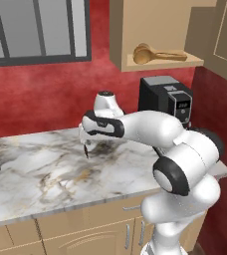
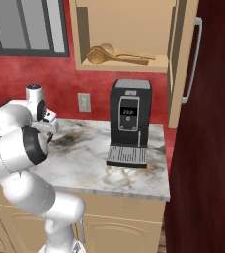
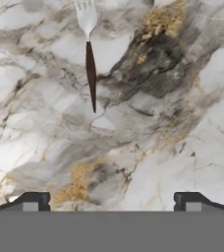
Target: Organize the utensils by type. Pick up the wooden spoons from the counter and place them in the open cabinet. Then pick up the metallic utensils from the counter and place them in the open drawer.
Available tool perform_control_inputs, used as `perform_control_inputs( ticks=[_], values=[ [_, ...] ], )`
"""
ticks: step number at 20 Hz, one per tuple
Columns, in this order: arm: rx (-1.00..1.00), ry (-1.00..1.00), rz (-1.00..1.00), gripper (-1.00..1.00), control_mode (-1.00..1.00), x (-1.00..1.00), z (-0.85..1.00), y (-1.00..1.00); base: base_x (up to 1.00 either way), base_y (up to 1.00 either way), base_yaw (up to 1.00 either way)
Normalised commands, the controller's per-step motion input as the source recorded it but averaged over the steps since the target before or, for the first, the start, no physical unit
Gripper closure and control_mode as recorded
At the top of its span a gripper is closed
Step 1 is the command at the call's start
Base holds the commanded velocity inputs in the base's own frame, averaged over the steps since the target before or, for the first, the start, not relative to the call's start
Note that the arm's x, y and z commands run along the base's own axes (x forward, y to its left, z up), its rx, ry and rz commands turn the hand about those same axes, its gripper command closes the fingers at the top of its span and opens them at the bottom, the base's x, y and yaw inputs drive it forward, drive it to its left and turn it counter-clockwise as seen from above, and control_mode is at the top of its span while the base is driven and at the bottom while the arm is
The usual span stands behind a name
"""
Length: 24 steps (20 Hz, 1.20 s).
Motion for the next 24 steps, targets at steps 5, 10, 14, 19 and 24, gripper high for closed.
perform_control_inputs(
  ticks=[5,10,14,19,24],
  values=[
    [-0.08,0.06,0.00,-1.00,-1.00,0.31,-0.16,0.18,0.00,0.00,0.00],
    [-0.14,0.06,0.00,-1.00,-1.00,0.14,-0.16,0.09,0.00,0.00,0.00],
    [-0.08,0.04,0.00,-1.00,-1.00,0.09,-0.20,0.02,0.00,0.00,0.00],
    [0.00,0.05,0.00,-1.00,-1.00,0.18,-0.22,0.00,0.00,0.00,0.00],
    [0.00,0.02,-0.01,-1.00,-1.00,0.29,-0.14,0.00,0.00,0.00,0.00]
  ],
)
